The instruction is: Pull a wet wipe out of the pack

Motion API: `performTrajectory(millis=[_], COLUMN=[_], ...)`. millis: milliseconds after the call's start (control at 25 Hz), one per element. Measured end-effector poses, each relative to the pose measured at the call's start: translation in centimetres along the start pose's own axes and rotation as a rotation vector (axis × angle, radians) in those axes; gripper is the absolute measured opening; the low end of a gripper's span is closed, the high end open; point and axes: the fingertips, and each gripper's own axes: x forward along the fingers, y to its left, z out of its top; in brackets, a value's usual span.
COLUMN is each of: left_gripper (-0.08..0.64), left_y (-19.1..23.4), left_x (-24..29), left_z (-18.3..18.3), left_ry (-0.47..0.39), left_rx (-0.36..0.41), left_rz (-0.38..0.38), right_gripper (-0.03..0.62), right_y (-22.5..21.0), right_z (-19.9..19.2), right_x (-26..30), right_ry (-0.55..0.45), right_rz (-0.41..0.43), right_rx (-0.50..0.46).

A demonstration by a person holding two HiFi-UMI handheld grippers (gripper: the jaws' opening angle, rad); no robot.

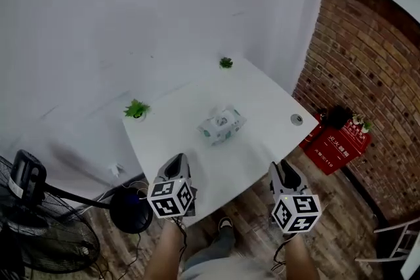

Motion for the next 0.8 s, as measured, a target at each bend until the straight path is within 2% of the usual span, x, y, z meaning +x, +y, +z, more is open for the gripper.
performTrajectory(millis=[280, 560, 800], left_gripper=[0.002, 0.002, 0.002], left_y=[1.1, 1.2, 2.0], left_x=[6.0, 8.6, 9.8], left_z=[0.8, 1.5, 2.4], left_ry=[0.024, 0.044, 0.020], left_rx=[-0.032, -0.021, -0.060], left_rz=[0.049, 0.092, 0.211], right_gripper=[0.121, 0.120, 0.120], right_y=[-3.3, -5.2, -5.6], right_z=[2.1, 2.9, 3.9], right_x=[6.6, 10.5, 16.1], right_ry=[0.019, 0.045, 0.090], right_rz=[0.027, 0.061, 0.191], right_rx=[0.004, 0.021, -0.003])
